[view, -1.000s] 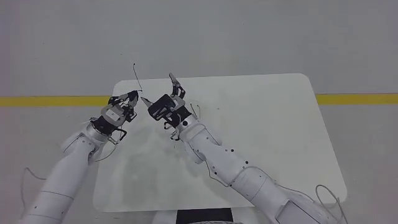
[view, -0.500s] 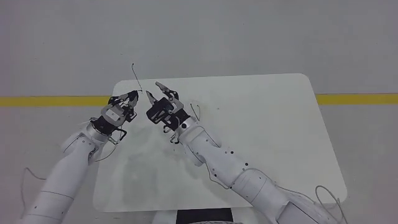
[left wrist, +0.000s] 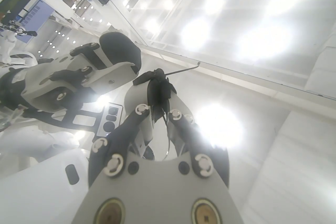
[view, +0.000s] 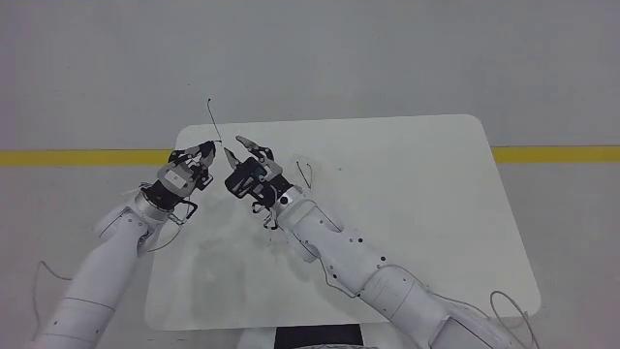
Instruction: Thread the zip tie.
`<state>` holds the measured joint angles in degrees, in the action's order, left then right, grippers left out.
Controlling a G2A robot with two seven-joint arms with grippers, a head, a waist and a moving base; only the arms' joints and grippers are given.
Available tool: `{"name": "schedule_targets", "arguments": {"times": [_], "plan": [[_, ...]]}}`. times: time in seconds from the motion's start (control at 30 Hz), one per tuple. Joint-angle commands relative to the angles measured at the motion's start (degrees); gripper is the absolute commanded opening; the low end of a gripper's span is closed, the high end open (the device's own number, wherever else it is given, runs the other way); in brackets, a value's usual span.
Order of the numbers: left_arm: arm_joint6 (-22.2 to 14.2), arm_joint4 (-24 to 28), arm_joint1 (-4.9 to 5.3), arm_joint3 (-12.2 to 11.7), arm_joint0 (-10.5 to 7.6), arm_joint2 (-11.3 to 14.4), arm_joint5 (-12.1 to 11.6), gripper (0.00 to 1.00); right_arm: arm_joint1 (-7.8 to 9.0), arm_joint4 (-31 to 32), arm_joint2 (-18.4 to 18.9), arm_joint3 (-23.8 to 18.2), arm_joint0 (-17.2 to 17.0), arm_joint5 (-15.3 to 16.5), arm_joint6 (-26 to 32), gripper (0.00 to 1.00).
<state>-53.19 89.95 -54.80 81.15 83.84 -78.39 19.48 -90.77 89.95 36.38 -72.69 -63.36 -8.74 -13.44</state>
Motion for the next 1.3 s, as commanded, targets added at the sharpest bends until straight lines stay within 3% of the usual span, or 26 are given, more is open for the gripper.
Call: {"name": "schedule_targets", "arguments": {"times": [0.0, 0.37, 0.73, 1.0, 1.27], "plan": [[0.0, 0.0, 0.00, 0.0, 0.00, 0.0, 0.0, 0.00, -0.01, 0.0, -0.1, -0.4, -0.1, 0.2, -0.2, 0.24], [0.0, 0.0, 0.00, 0.0, 0.00, 0.0, 0.0, 0.00, -0.82, 0.0, -0.3, -0.5, -0.1, 0.8, -0.9, 0.24], [0.0, 0.0, 0.00, 0.0, 0.00, 0.0, 0.0, 0.00, -1.59, 0.0, -0.2, 0.4, 0.2, 0.9, -1.4, 0.15], [0.0, 0.0, 0.00, 0.0, 0.00, 0.0, 0.0, 0.00, -1.98, 0.0, 0.0, 1.2, 0.3, 0.9, -1.3, 0.16], [0.0, 0.0, 0.00, 0.0, 0.00, 0.0, 0.0, 0.00, -2.15, 0.0, 0.1, 1.6, 0.6, 0.6, -1.5, 0.07]]}}
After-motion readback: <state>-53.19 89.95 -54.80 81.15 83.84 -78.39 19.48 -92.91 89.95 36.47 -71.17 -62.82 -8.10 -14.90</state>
